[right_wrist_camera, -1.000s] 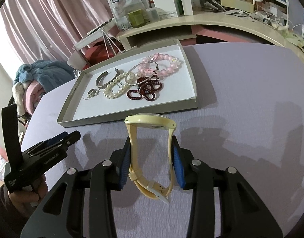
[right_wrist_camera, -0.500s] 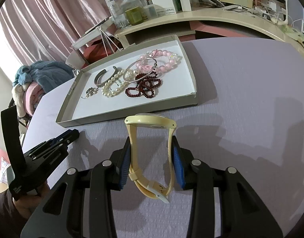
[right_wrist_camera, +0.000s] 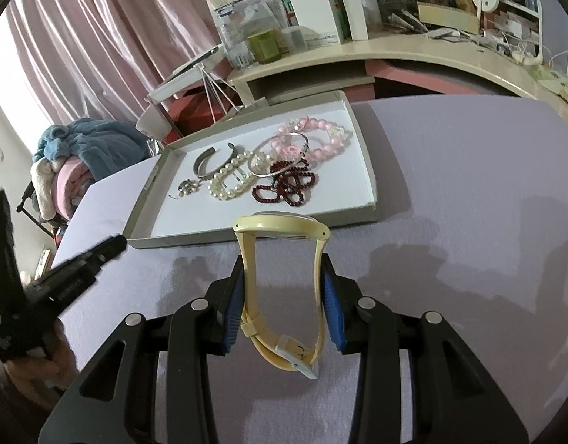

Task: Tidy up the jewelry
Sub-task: 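Carry the yellow watch and pearl stud into the tray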

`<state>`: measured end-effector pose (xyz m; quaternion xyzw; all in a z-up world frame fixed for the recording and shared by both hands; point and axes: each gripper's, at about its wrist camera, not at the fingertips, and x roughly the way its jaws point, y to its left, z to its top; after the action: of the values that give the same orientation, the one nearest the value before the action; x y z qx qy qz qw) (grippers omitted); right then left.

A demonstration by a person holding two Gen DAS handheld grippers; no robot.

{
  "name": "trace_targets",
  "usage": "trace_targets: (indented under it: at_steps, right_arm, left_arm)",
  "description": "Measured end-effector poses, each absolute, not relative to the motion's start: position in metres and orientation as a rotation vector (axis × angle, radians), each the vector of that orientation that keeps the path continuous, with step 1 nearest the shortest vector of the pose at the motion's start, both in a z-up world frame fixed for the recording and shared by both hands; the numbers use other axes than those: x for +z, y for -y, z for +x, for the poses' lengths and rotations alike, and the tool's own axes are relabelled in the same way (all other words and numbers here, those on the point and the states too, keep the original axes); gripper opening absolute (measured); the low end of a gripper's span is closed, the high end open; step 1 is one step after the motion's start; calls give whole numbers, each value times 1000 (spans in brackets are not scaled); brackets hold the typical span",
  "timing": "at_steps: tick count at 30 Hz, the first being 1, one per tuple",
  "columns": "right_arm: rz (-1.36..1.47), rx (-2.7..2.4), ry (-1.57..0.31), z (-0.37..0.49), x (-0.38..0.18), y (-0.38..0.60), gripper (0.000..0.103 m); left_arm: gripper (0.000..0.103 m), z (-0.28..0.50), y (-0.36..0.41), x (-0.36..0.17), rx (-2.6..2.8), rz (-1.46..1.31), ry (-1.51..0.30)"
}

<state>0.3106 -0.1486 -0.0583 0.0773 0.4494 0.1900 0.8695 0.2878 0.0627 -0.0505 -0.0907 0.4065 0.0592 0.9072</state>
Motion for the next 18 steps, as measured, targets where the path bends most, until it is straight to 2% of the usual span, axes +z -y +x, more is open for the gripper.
trace_targets:
  at_steps: [6, 18]
  right_arm:
    - [154, 404, -934, 309, -56, 147, 39]
    - [157, 397, -940, 311, -57, 147, 39]
  left_arm:
    - [15, 288, -60, -34, 112, -186, -803]
    - [15, 290, -57, -37, 88, -190, -816]
